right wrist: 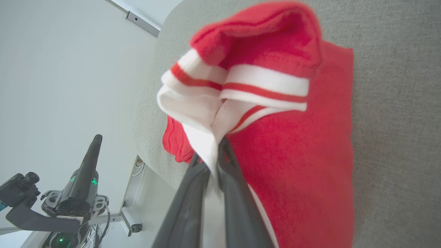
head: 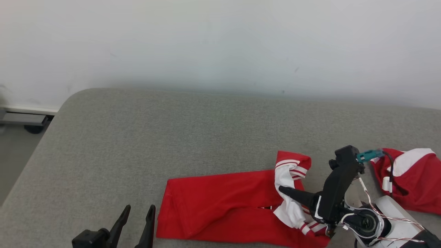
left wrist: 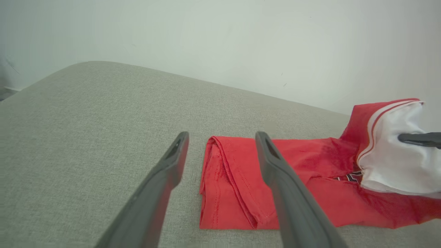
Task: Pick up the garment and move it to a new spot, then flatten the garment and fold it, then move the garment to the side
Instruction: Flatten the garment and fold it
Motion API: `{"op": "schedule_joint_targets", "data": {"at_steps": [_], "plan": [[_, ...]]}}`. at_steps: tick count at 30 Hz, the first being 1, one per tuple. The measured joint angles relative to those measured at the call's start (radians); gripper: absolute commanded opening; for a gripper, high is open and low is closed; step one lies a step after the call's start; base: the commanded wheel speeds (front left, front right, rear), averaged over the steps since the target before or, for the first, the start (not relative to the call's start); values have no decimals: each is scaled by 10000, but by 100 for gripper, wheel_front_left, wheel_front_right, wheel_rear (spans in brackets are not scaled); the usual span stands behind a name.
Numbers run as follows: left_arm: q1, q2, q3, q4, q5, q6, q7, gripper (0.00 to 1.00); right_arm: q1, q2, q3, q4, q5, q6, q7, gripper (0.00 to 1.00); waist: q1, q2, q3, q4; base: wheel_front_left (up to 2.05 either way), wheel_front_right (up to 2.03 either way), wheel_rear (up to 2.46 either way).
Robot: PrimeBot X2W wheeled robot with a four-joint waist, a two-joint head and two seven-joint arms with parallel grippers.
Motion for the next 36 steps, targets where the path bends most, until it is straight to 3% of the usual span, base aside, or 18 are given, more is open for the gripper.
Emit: {"op": "schedule_joint_targets", "data": {"at_steps": [7, 13, 22, 36], "plan": [[-69, -276, -140, 174, 0, -42, 2, 100, -449, 330, 94, -265, 199, -844, 460, 0, 0, 0, 68, 484, 0, 0, 0], [-118, -385, -224, 318, 0, -100, 13, 100, -797, 690, 328, -247, 224, -1275, 819, 0, 0, 0, 161, 946, 0, 0, 0], [-386, -654, -393, 564, 0, -268, 13, 100, -1394, 1214, 416, 395, 94, -1536, 849, 0, 0, 0, 344, 1580, 0, 0, 0], [-696, -901, -376, 903, -10, -357, 13, 100, -2317, 2046, 439, 1841, -259, -1578, 709, 0, 0, 0, 529, 2309, 0, 0, 0]]}}
